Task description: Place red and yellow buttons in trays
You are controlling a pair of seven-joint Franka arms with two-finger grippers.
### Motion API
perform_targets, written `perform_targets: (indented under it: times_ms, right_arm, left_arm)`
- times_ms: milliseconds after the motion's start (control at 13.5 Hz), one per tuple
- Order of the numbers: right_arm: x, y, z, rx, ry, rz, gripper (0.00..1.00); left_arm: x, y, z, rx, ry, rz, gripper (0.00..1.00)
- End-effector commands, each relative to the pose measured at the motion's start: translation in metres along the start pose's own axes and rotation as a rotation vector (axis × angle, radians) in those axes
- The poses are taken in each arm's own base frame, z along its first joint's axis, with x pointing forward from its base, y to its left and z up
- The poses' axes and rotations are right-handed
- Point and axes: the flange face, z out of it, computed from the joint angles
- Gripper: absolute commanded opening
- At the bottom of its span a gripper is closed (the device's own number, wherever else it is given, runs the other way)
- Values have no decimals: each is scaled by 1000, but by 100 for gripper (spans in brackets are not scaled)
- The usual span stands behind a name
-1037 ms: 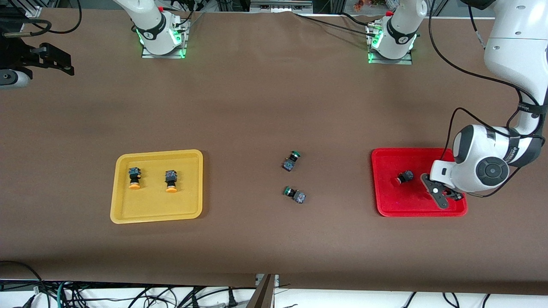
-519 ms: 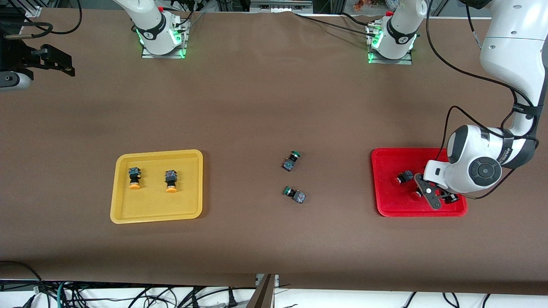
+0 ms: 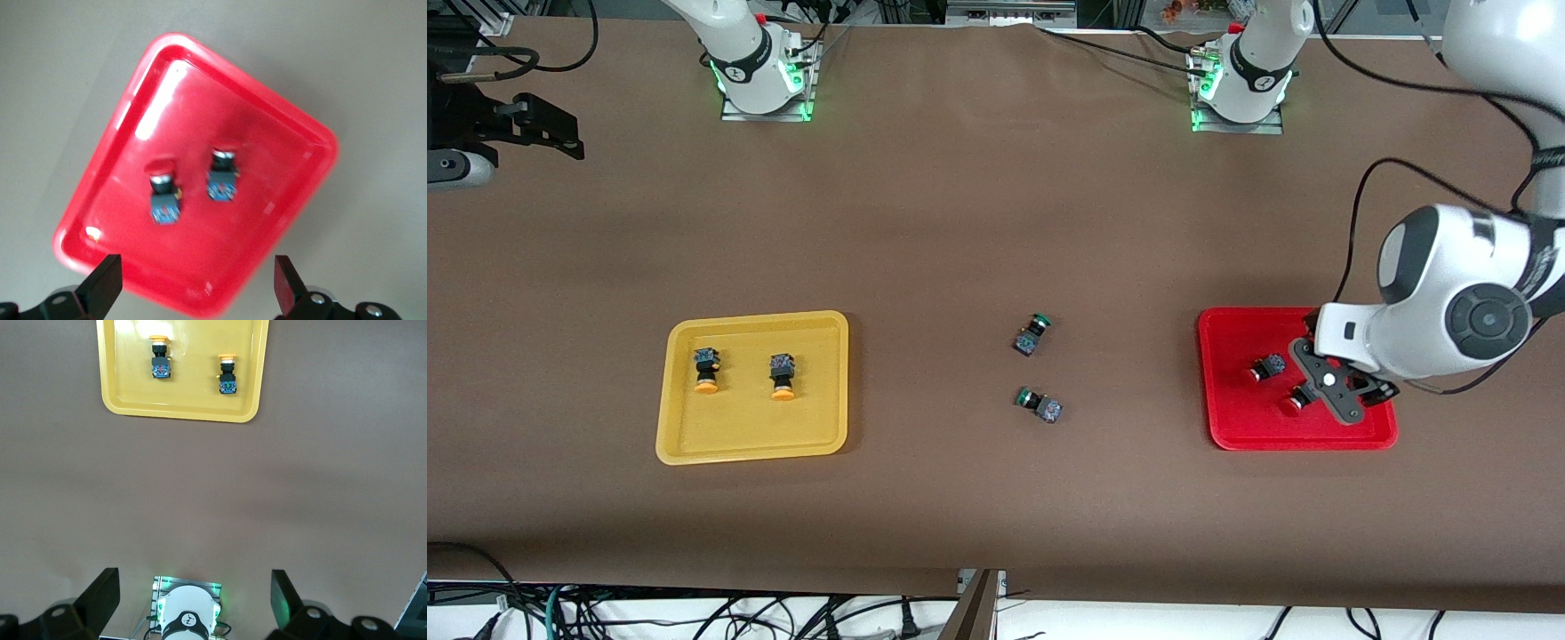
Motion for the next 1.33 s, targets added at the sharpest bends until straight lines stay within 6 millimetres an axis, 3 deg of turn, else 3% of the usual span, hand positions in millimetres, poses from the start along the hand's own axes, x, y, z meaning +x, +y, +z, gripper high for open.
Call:
perform_targets:
  times_ms: [0,148,296,444,519,741,815,963,1111,1259]
  right_arm:
    - [2,0,-5,-13,7,-6,100]
    - [6,0,-5,-14,11,-6,100]
    - [7,0,-5,-14,11,-6,100]
    - [7,0,-5,-13,11,-8,100]
    - [7,0,-5,-13,11,-8,100]
    - [7,0,-6,-11,13,-10,100]
    - [7,0,-5,-11,11,-10,100]
    - [7,1,-5,-11,11,-7,100]
    - [7,1,-5,-11,11,-7,100]
    - [7,1,-5,-11,11,-7,100]
  left_arm:
    - [2,11,-47,-35,0,-71,100]
    - [4,21,-79,-66,35,-76,100]
    - [-7,23,-115,-71,49,-123,100]
    - [-25,23,-150,-50,70,-254,100]
    - [-27,37,-167,-19,74,-326,100]
    - [-59,86,-178,-28,76,-686,100]
    - [-78,89,-177,-14,118,-786,100]
    - [-96,106,-165,26,199,-823,100]
    - [-118,108,-153,19,205,-853,100]
    - [-122,106,-151,7,204,-856,100]
